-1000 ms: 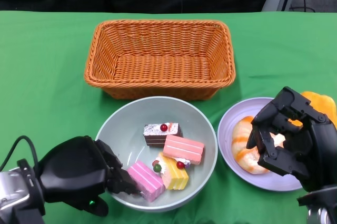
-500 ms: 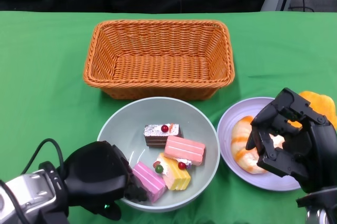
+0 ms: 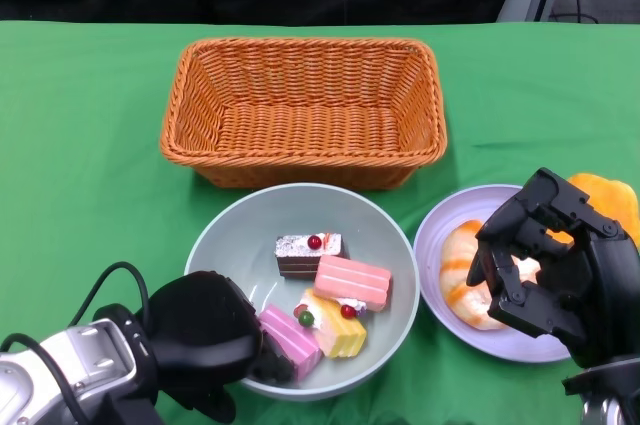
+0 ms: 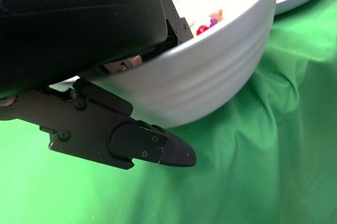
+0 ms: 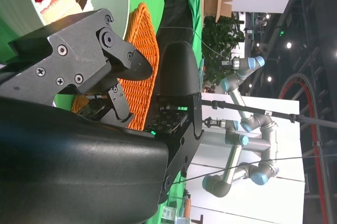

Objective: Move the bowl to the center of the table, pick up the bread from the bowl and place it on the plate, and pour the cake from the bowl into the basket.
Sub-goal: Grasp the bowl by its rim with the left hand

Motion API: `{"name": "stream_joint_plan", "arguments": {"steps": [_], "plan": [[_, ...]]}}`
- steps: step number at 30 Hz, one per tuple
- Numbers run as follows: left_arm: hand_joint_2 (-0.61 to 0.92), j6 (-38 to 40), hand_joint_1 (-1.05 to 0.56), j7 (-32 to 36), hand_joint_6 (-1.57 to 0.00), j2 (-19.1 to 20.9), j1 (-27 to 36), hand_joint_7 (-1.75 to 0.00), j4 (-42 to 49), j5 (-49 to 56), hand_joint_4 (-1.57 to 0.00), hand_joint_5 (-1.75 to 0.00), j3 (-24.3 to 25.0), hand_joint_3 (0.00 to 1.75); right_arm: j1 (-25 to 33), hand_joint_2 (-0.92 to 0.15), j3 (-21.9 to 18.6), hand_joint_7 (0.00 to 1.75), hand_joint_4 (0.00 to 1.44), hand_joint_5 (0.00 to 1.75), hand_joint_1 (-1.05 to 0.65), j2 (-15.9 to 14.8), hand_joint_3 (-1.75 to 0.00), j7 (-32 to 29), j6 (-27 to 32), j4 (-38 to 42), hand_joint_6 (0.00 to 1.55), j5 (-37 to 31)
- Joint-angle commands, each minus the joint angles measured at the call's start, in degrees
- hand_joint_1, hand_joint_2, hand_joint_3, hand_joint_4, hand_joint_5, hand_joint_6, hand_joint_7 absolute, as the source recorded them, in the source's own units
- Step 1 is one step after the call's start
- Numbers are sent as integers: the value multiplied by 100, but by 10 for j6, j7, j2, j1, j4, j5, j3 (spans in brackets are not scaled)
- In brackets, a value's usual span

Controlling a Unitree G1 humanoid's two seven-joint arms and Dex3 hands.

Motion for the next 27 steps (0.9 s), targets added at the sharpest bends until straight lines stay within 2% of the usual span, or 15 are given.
{"name": "stream_joint_plan", "arguments": {"steps": [1,9,14,18,19,21,27], "plan": [[92,12,-63,-3,-51,5,7,0,1,5,-53,0,-4,12,4,-65,-2,144,79,167,2,-3,-102,0,1,-11,68,6],[92,24,-65,-11,-43,8,8,0,-3,0,-42,0,-7,12,3,-63,-2,143,79,167,3,0,-106,-3,-6,-8,68,2],[92,29,-64,-20,-47,7,9,-2,-4,-6,-46,-3,-6,13,3,-62,-2,144,80,167,1,1,-108,-6,-4,-11,69,2],[92,25,-52,-10,-68,2,11,-8,3,-20,-66,-9,-4,11,1,-61,-3,145,81,167,1,2,-108,-8,-5,-9,68,1],[92,20,-45,1,-80,1,11,-8,8,-22,-77,-9,-4,10,2,-62,-3,146,81,167,1,1,-109,-7,-2,-11,68,3],[92,10,-38,20,-94,-1,10,-9,17,-25,-90,-9,-4,8,3,-62,-2,145,80,167,1,-1,-109,-6,1,-13,68,4],[90,-22,-30,112,-113,-13,-5,-8,73,-13,-115,-18,-14,1,4,-62,-1,147,81,168,1,2,-108,-8,-8,-10,68,1]]}}
